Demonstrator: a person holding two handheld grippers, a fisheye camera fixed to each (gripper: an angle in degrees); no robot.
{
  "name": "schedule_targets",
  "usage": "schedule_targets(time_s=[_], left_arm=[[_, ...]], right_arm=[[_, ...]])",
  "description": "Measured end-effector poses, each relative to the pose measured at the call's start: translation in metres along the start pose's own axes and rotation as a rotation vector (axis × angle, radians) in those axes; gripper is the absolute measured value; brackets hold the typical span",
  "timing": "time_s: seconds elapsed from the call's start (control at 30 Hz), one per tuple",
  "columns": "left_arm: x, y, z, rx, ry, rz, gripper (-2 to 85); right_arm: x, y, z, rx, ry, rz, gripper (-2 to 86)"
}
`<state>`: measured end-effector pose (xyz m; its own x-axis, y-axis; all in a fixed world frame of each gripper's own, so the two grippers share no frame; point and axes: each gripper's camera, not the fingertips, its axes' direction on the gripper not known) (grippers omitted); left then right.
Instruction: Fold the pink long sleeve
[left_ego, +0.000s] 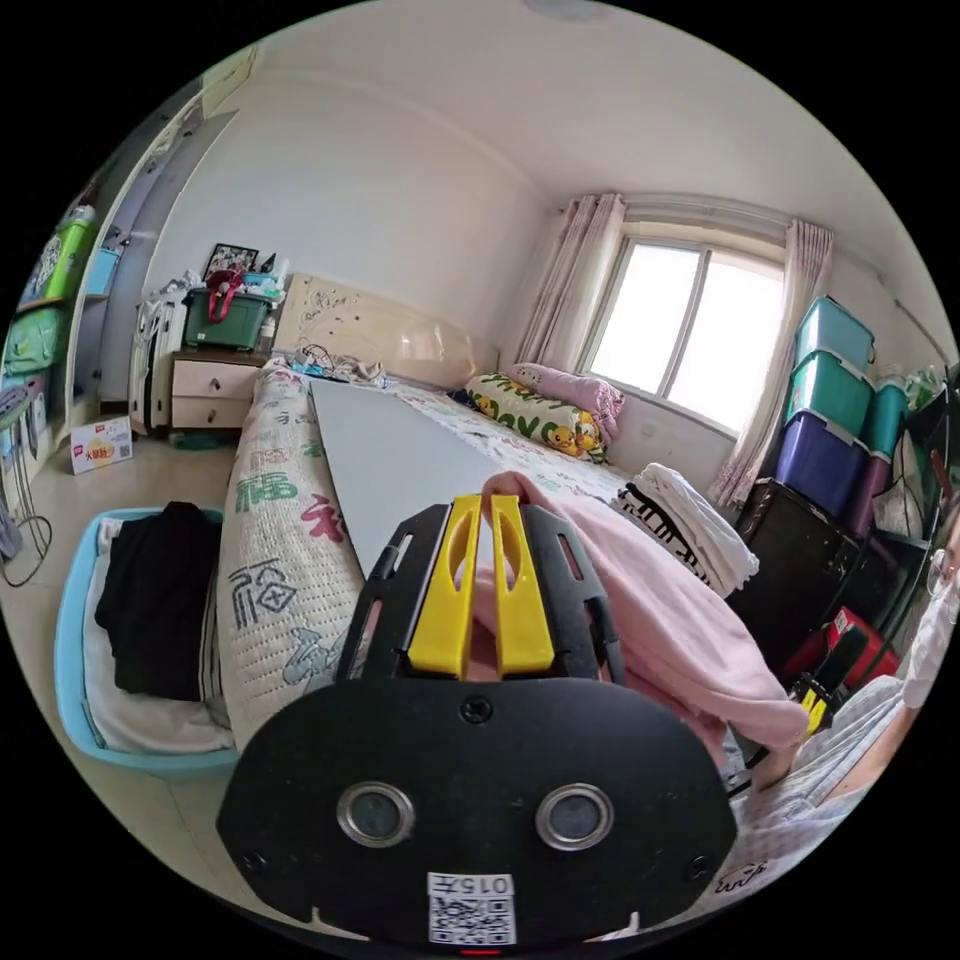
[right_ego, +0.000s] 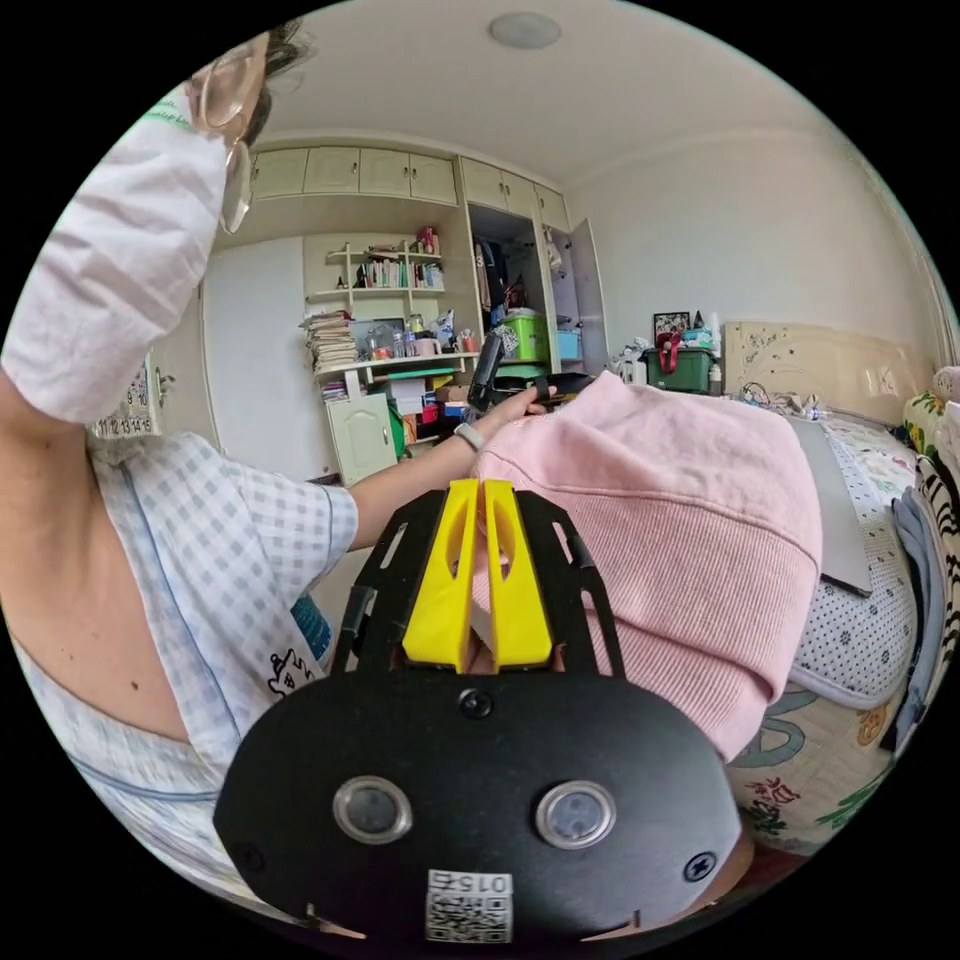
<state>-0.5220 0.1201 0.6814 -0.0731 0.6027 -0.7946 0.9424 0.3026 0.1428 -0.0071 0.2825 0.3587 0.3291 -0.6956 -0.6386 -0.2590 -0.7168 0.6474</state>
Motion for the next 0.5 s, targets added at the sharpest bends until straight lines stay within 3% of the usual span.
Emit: schedule_targets(time_s=[0.3, 0.5], left_arm=[[0.003, 0.056, -0.051, 0.126, 0.036, -0.018, 0.5], [0.008, 0.082, -0.027, -0.080, -0.203, 0.054, 0.5]], right_arm=[[-0.039, 0.002, 0.068, -0.066, -0.130, -0.074, -0.1], [-0.037, 0.022, 0.167, -0.225, -0.174, -0.033, 0.1]])
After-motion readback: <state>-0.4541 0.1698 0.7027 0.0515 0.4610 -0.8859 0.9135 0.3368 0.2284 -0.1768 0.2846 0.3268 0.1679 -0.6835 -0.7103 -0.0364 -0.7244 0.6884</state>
